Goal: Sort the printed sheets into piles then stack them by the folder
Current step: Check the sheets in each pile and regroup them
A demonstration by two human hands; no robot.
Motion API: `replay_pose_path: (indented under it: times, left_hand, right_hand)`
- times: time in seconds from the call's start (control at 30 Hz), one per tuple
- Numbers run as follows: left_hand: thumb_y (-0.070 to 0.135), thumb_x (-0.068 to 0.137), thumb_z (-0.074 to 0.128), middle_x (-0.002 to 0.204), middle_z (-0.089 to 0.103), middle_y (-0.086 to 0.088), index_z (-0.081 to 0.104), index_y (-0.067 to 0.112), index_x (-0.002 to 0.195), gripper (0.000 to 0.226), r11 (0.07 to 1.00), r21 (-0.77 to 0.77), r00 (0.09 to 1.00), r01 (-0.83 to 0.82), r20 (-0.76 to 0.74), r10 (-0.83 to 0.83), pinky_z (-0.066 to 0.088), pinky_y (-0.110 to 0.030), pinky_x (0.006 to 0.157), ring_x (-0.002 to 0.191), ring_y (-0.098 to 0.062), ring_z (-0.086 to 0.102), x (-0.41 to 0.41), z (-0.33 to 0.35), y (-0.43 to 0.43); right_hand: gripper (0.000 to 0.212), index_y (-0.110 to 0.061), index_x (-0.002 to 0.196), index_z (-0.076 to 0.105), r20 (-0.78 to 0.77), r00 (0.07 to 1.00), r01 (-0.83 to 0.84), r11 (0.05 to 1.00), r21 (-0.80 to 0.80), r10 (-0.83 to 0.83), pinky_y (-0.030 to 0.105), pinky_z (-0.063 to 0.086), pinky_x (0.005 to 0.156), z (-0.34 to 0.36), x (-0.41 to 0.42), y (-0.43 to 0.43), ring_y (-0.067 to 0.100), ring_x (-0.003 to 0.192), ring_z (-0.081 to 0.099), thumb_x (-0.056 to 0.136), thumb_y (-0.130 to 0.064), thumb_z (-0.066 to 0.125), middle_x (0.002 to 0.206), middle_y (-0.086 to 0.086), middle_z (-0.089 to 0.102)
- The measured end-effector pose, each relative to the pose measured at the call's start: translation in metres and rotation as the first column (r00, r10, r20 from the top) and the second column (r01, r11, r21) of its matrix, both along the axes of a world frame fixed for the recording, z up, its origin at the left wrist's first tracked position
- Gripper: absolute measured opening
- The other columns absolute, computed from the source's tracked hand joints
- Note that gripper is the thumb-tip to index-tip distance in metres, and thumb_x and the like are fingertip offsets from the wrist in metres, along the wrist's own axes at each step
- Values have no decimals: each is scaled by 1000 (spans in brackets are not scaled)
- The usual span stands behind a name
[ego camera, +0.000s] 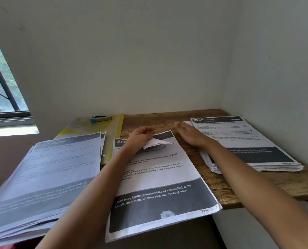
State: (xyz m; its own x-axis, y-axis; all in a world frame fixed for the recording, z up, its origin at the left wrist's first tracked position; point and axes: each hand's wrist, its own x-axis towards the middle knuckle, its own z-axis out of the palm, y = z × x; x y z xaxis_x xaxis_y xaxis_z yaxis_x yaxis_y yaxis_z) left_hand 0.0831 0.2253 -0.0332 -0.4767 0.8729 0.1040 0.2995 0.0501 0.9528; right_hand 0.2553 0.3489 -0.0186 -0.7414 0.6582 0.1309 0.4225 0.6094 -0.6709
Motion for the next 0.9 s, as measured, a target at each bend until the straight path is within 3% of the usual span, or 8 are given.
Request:
replay_pose_path:
  times: [0.1, 0.17, 0.27, 0.43, 0.63, 0.77, 0.9]
  left_hand:
    - [0, 92, 54, 120, 65, -8, 63, 12, 119, 31, 1000, -1, 1000, 5, -8, -5, 41, -28, 105, 106, -13, 59, -1, -2, 2]
    - [14, 86, 60, 115, 69, 0, 68, 24, 107, 24, 1000, -13, 999, -5, -36, 5, 37, -37, 111, 109, -14, 60, -4, -5, 4]
    - [34, 70, 59, 105, 71, 12, 71, 40, 88, 23, 999, -28, 997, -31, -66, 29, 32, -46, 113, 113, -18, 61, -13, -11, 9]
    - [40, 69, 56, 103, 69, 20, 66, 61, 83, 27, 1000, -12, 994, -3, -106, 2, 21, -49, 117, 119, -16, 56, -16, -13, 11]
    - [41, 72, 53, 105, 66, 23, 66, 60, 82, 25, 1000, 4, 993, 6, -118, -5, 16, -52, 118, 123, -18, 53, -19, -16, 14]
    - [42, 73, 53, 104, 66, 25, 67, 50, 85, 20, 1000, 19, 993, 14, -116, -12, 15, -50, 119, 124, -15, 52, -22, -20, 18]
    - [42, 73, 52, 105, 64, 25, 66, 50, 86, 20, 1000, 19, 992, 22, -121, -19, 16, -49, 119, 126, -15, 50, -23, -22, 20]
  right_hand:
    - [63, -22, 140, 44, 34, 999, -7, 1000, 21, 6, 39, 17, 115, -4, -5, 2, 25, 142, 25, 97, -57, 14, 152, 5, 33]
    - [67, -23, 140, 45, 49, 999, -7, 1000, 11, 7, 43, 18, 117, -7, -8, 5, 27, 142, 27, 95, -61, 12, 152, 5, 34]
    - [65, -24, 145, 37, 41, 999, 9, 1000, -20, -8, 39, 16, 115, -7, -8, 6, 24, 143, 22, 96, -59, 12, 155, 2, 28]
    - [64, -27, 143, 41, -15, 1000, 8, 998, -62, -9, 34, 23, 110, -6, -8, 6, 22, 138, 34, 95, -60, 14, 148, 2, 40]
    - [66, -33, 138, 45, -25, 1000, 9, 997, -80, -11, 40, 28, 111, -7, -8, 7, 22, 134, 39, 91, -66, 13, 144, 2, 46]
    - [53, -34, 129, 51, -63, 998, -16, 998, -69, 12, 37, 31, 106, -6, -8, 6, 20, 130, 43, 98, -56, 14, 139, 0, 51]
    - [49, -34, 125, 53, -78, 997, -34, 997, -70, 29, 41, 31, 109, -7, -7, 6, 19, 127, 45, 101, -49, 14, 135, 0, 55]
